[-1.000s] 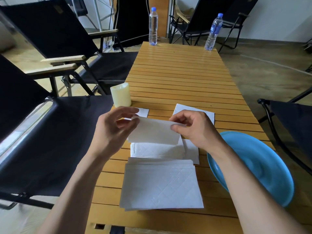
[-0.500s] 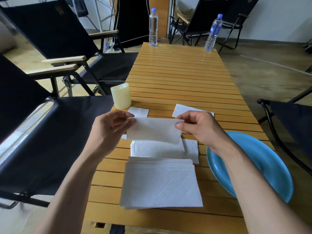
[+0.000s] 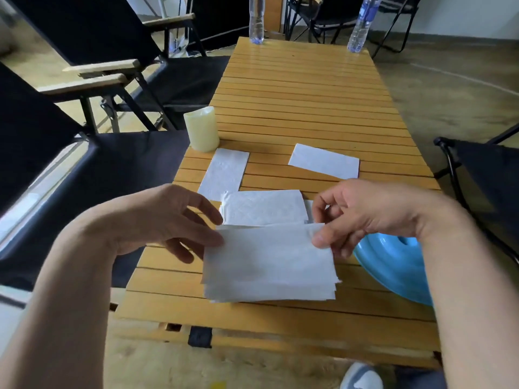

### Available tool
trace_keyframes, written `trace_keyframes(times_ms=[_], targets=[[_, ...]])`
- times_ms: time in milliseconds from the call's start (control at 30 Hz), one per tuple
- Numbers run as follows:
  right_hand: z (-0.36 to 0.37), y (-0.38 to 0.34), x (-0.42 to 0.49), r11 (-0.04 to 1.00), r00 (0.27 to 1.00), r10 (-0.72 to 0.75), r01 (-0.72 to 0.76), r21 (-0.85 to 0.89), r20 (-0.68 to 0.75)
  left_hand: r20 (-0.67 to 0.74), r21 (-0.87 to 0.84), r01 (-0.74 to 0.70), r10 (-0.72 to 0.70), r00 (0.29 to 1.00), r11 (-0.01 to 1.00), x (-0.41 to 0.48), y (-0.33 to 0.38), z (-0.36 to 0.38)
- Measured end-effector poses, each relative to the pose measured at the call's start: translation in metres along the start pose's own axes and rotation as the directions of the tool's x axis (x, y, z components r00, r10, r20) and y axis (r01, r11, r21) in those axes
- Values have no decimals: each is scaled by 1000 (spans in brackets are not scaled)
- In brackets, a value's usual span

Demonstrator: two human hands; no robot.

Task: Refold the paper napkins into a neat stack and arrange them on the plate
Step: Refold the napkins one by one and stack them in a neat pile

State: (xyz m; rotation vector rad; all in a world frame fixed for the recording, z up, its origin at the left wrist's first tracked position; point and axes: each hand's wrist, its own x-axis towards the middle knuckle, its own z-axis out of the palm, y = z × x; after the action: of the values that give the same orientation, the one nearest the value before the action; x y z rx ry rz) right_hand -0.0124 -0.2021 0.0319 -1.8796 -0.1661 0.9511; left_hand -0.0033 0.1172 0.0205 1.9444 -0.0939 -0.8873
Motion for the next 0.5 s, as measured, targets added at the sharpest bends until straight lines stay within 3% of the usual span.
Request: trace_keyframes(times_ms=[333, 500], targets=[[11, 2, 10, 953, 975, 140, -180, -244, -171, -100, 128, 28, -15, 995, 991, 4, -7, 12], [9, 4, 13, 940, 966, 152, -207, -270, -211, -108, 166, 31, -13, 994, 986, 9, -9, 11]])
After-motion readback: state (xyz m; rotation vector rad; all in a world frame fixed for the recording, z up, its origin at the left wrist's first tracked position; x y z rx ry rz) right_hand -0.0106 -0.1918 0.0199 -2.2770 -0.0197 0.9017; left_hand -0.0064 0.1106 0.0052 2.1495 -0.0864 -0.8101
